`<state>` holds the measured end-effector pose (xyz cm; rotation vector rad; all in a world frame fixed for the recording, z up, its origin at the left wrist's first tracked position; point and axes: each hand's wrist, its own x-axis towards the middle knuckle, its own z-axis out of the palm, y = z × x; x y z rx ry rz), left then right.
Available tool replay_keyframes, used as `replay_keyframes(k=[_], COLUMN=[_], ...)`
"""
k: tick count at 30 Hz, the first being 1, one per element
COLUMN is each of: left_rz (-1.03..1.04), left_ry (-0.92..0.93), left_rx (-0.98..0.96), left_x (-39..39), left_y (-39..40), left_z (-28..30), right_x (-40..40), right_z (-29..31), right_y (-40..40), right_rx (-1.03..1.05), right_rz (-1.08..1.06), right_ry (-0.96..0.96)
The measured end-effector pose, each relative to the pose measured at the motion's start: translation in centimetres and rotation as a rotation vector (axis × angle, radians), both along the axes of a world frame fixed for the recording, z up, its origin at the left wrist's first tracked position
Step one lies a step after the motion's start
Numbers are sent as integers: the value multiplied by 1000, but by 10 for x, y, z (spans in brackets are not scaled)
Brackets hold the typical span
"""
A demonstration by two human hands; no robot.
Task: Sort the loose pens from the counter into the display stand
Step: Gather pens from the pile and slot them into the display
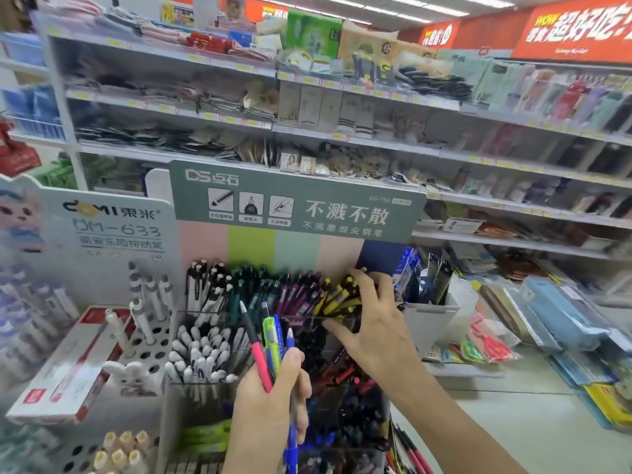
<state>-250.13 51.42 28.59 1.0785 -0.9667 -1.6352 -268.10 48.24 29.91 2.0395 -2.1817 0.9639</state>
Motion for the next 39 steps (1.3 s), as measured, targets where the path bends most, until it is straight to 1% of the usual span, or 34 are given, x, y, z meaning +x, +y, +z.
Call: replay_keyframes(k=[2, 5, 6, 8, 10, 12, 15, 19, 23, 26, 28, 29, 31, 35, 36, 37, 39], left_rz=[-2, 3, 8, 19, 36, 57, 73, 70, 74, 97, 104, 102, 96, 100, 103, 105, 113], left_ry=[7, 10, 13, 25, 28, 23, 7, -15, -34, -23, -10, -6, -2, 2, -1, -7, -14], left_rx=[2, 3, 5, 11, 16, 18, 21, 17, 9, 33, 43, 44, 47, 50, 44, 36, 27], left_x=[-3, -10, -11, -15, -16, -18, -21, -24, -28, -30, -32, -33, -35, -40, -42, -44, -50], left_y=[3, 7, 8, 10, 13, 16, 22, 31, 38, 42, 44, 46, 48, 53, 54, 55, 57], left_z=[1, 4, 4, 5, 5, 4, 3, 6, 4, 2, 1, 0, 0, 4, 5, 6, 9], right_x=[-3, -7, -8, -8, -6, -4, -5, -8, -14, -23, -25, -26, -30, -39, -37, -35, -29], right_z=[5, 17, 21, 22, 16, 6, -4, -2, -2, -1, 3, 6, 15, 35, 39, 41, 41], right_y=[-6, -15, -17, -19, -15, -8, -3, -7, -9, -7, -4, -4, -8, -27, -32, -36, -40], right_rx=[5, 68, 38, -113, -239, -270, -238, -224, -153, -117, -29, 19, 85, 83, 63, 37, -11], right_rz=[39, 138, 149, 119, 49, 26, 49, 85, 205, 211, 211, 213, 221, 254, 262, 276, 331], right_ry=[-48, -139, -174, -201, -136, -108, -153, -188, -91, -39, -11, -24, -107, -335, -360, -355, -282])
